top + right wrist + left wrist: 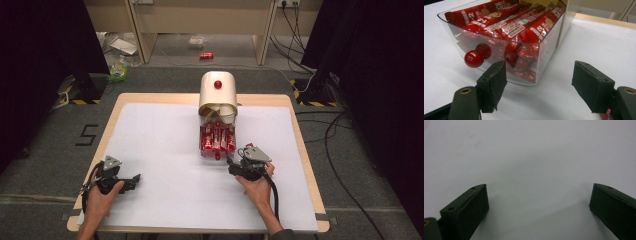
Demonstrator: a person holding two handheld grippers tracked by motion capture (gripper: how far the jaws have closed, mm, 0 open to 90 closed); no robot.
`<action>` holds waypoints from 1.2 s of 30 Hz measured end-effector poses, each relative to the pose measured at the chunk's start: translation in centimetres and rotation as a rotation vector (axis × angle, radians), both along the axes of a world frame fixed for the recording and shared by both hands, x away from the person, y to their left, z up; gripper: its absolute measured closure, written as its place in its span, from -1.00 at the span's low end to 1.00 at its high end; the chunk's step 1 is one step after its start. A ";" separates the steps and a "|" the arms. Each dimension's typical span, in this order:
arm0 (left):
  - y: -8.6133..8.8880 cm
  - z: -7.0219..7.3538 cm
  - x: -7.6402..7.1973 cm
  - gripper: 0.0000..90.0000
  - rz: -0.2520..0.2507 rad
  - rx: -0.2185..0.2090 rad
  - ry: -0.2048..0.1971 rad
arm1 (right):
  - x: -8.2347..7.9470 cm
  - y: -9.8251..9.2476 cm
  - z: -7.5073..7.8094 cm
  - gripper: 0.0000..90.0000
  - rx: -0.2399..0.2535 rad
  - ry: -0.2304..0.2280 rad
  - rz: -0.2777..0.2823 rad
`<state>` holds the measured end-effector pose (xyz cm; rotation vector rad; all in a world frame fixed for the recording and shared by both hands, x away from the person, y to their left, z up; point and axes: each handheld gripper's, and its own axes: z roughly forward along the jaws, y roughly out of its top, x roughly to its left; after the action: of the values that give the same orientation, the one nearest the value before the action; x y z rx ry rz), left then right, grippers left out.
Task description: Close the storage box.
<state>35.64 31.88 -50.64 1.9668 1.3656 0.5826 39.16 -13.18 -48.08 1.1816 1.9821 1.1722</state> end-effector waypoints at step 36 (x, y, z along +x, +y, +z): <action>0.0 0.0 0.0 -0.97 0.000 0.000 0.000 | 1.5 0.7 0.6 -0.38 0.019 -0.002 -0.007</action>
<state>35.64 31.87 -50.64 1.9666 1.3657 0.5827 40.68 -12.44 -47.48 1.1955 1.9674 1.1909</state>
